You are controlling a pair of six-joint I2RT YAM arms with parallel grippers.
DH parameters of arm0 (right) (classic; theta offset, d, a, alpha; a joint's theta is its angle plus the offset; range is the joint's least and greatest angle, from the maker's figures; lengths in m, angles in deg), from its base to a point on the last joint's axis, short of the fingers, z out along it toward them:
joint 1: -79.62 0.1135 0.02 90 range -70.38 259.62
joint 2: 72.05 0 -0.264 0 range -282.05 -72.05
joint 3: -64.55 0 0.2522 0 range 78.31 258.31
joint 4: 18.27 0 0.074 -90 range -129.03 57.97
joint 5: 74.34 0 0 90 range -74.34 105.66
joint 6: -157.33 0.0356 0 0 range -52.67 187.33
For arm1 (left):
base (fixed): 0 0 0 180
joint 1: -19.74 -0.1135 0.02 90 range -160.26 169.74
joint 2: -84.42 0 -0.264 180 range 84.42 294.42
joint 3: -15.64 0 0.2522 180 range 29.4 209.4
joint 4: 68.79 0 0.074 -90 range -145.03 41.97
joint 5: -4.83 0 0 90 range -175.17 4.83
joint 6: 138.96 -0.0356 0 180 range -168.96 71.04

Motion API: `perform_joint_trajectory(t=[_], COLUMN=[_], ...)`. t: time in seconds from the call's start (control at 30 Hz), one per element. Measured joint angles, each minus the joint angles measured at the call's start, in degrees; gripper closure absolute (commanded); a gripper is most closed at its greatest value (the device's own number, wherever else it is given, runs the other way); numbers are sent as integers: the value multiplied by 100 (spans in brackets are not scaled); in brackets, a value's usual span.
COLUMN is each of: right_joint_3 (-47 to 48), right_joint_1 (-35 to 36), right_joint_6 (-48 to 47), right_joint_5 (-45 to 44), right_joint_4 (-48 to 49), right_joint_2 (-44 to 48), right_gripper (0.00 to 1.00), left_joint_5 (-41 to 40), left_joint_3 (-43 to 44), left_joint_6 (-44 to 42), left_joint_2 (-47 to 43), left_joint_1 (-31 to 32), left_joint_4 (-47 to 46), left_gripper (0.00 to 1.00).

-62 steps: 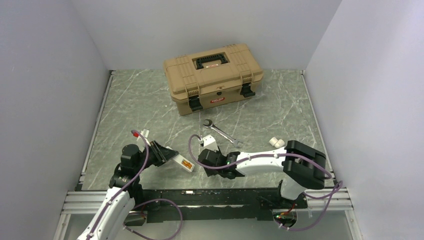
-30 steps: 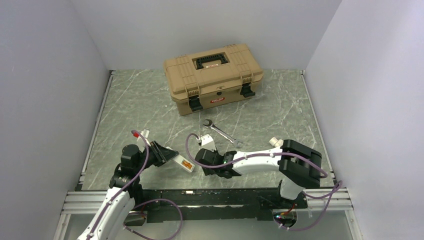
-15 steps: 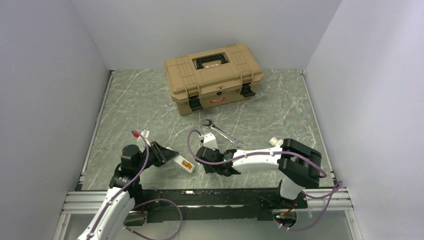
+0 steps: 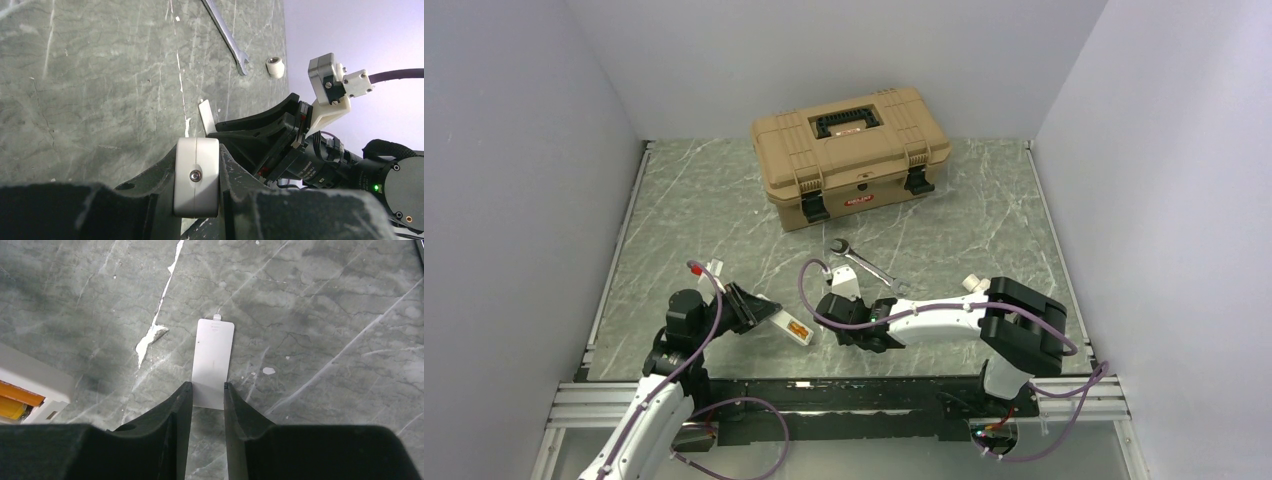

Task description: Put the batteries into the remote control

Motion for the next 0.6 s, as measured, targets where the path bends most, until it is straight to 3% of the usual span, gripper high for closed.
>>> perform_joint_trajectory(t=[0.33,0.6], right_joint_3=[-175,-433], right_joint_1=[0,0], right_joint_6=[66,83], right_joint_5=[-92,-210], right_joint_4=[-42,-350], right_joint_2=[188,564], right_gripper=[80,81], left_joint_5=[4,50], left_joint_3=[-186,-284], left_joint_6=[153,317], left_joint_2=[391,949], left_joint_1=[0,0], left_joint_4=[-531,-1215], left_gripper=[98,97])
